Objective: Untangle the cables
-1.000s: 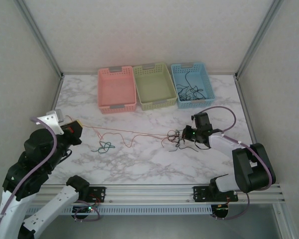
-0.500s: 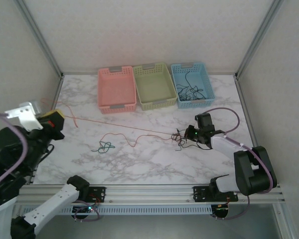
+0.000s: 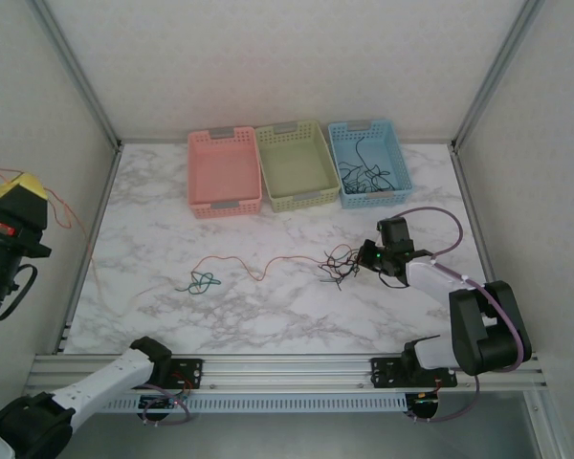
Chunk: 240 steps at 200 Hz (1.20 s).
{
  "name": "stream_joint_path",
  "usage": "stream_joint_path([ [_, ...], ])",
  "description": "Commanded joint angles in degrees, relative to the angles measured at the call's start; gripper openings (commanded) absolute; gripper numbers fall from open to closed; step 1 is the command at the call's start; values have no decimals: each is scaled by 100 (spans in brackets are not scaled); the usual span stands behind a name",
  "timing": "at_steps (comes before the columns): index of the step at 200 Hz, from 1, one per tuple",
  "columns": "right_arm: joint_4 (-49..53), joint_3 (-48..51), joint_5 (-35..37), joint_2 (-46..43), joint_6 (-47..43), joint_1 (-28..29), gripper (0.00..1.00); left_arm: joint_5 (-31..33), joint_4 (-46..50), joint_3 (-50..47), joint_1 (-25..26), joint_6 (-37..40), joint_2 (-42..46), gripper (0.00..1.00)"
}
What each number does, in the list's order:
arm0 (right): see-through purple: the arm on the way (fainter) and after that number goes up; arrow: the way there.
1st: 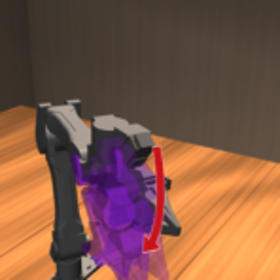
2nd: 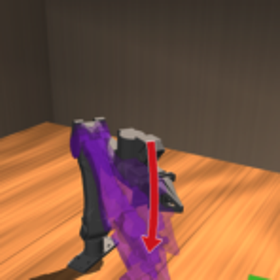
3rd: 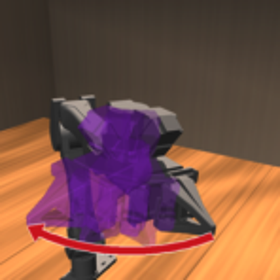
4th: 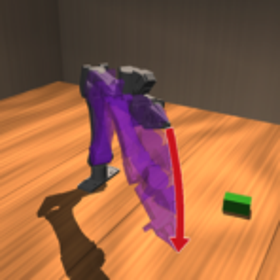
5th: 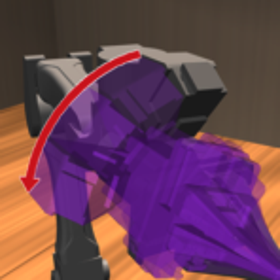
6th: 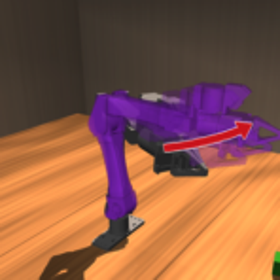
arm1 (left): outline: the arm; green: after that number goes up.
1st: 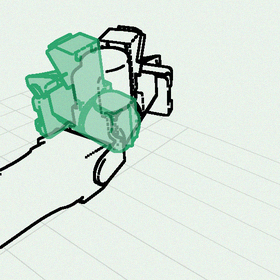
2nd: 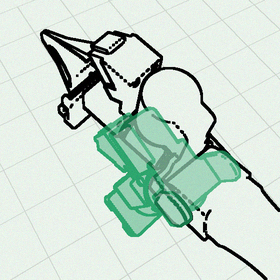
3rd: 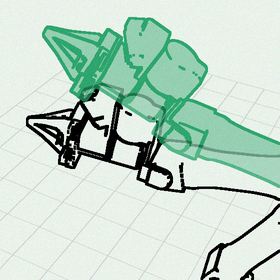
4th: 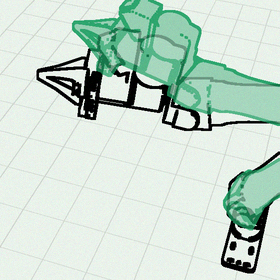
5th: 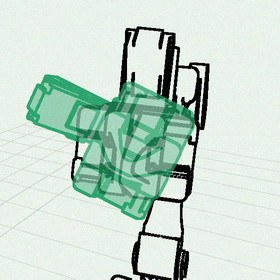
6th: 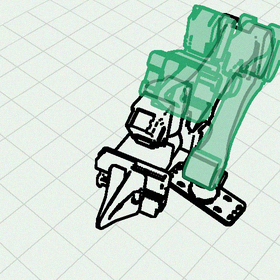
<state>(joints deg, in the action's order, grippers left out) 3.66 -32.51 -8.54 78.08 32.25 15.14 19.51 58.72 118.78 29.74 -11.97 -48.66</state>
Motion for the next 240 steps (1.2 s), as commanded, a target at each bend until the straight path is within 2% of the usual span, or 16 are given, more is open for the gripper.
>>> stream_joint_path([
  [1, -41, 78, 99, -3, 36, -39, 0, -602, 98, -154, -12, 19, -327, 0],
  [23, -38, 78, 85, -3, 36, -45, 0, -1168, -130, -349, -16, -153, -590, 0],
  [62, -64, 96, 50, -4, 24, -46, 0, -1702, -383, 4, -14, -270, -1310, 0],
  [98, -84, 96, 21, 3, 10, -42, 0, -1705, -707, 565, -21, -243, -1919, 0],
  [141, -104, 130, 13, -31, 10, -37, 0, -1601, -1720, 694, -108, -251, -2529, 0],
  [167, -129, 149, 8, -60, 11, -46, 0, -1767, -1956, 1215, -108, -304, -3177, 0],
  [213, -146, 158, -16, -60, 2, -38, 0, -2159, -1976, 2833, -157, -271, -4659, 0],
  [240, -155, 157, -46, -51, -6, -45, 0, -2425, -2468, 3068, -218, -262, -5159, 0],
])
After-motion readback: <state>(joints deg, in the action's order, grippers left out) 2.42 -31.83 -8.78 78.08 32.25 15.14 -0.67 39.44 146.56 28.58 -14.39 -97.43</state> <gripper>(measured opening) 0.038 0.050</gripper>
